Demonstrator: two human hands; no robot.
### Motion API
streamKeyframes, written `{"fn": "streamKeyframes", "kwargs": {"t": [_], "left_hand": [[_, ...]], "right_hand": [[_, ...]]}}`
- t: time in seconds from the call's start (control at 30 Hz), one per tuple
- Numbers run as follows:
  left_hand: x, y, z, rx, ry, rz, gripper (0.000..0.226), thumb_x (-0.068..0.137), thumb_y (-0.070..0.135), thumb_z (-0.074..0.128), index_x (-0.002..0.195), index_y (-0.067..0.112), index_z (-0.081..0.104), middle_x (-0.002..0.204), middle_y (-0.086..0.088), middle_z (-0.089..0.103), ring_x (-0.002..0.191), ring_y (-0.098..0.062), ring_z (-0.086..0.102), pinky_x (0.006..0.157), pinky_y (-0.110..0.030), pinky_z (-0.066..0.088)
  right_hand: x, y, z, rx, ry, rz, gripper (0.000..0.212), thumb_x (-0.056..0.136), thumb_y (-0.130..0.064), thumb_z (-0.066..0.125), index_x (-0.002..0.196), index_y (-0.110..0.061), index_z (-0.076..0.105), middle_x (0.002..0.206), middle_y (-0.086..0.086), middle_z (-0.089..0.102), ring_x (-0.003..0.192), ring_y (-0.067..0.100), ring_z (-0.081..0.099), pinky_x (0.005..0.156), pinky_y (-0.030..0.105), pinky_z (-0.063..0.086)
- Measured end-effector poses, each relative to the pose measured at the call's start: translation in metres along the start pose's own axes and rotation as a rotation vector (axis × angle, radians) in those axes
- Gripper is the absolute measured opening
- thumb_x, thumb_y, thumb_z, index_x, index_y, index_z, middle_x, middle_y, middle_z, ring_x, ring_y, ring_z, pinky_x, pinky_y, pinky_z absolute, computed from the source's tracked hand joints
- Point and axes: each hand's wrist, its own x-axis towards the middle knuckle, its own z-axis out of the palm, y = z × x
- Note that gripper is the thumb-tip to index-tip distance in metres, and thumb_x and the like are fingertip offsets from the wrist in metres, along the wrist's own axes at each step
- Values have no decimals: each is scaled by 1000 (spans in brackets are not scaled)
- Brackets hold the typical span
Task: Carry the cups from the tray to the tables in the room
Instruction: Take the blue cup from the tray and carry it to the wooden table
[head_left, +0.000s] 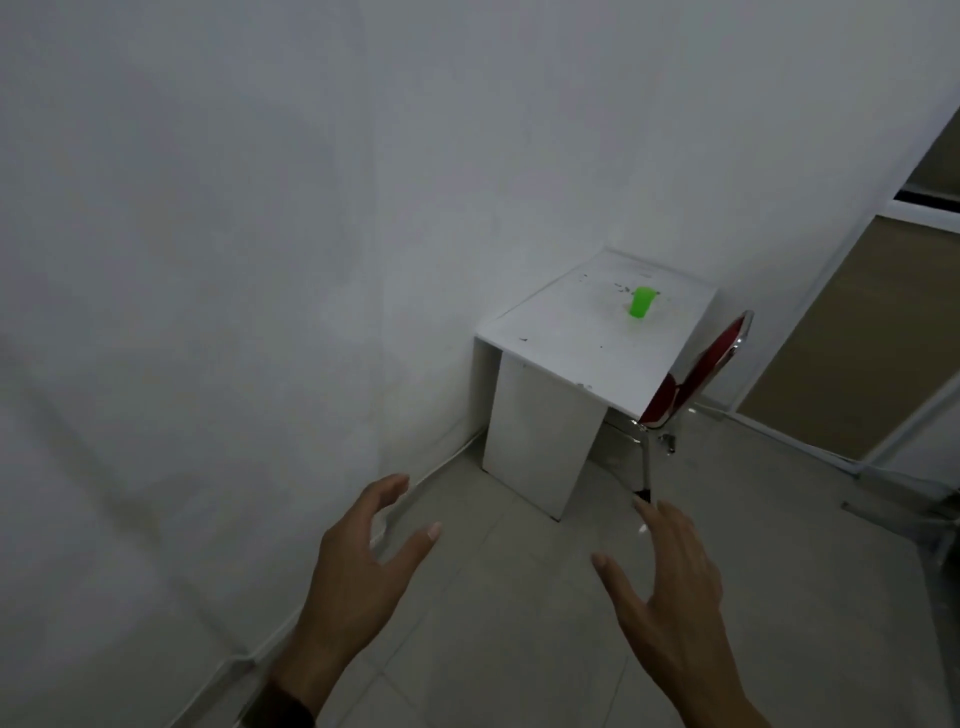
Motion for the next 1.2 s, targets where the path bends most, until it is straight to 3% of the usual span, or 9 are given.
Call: {"fn": "streamKeyframes", "kwargs": {"t": [0.23, 0.37, 0.53, 0.73, 0.9, 1.2], "left_hand": [[-161, -32, -88, 39, 110, -68, 57, 83, 47, 77, 136, 39, 58, 135, 32, 58, 124, 24, 46, 93, -1, 34], [-245, -35, -135, 49, 204, -143, 56, 82, 54, 73, 135, 42, 58, 134, 33, 58, 122, 23, 47, 92, 2, 35], [-328, -41, -180, 76, 337, -185, 58, 80, 59, 71, 134, 41, 59, 134, 28, 62, 128, 9, 53, 106, -20, 39], [-421, -58, -238, 90, 507, -291, 58, 80, 57, 73, 134, 40, 60, 134, 30, 61, 130, 7, 53, 109, -24, 40], [-508, -75, -301, 99, 647, -376, 55, 80, 54, 74, 132, 43, 60, 131, 32, 63, 128, 11, 53, 105, -18, 39], [-698, -119, -440, 117, 906, -471, 53, 79, 49, 78, 129, 45, 62, 129, 28, 66, 127, 3, 59, 113, -40, 45]], "right_hand": [[-141, -59, 13, 90, -89, -163, 75, 86, -61, 55, 153, -33, 39, 165, 0, 33, 158, 18, 18, 125, 56, 17], [-200, -101, 18, 134, -201, -258, 68, 93, -62, 58, 152, -36, 38, 166, -1, 32, 158, 17, 17, 124, 62, 18], [-260, -147, 26, 177, -301, -393, 63, 95, -56, 60, 151, -40, 37, 166, -6, 30, 158, 13, 15, 125, 60, 17], [-331, -200, 50, 244, -394, -501, 66, 92, -58, 60, 151, -34, 41, 165, -1, 34, 158, 15, 17, 124, 61, 20], [-407, -260, 79, 281, -514, -593, 66, 90, -57, 60, 150, -38, 41, 166, -5, 32, 157, 11, 15, 125, 59, 19], [-595, -376, 130, 349, -693, -751, 67, 88, -58, 57, 151, -42, 39, 166, -11, 29, 158, 5, 8, 128, 53, 12]]}}
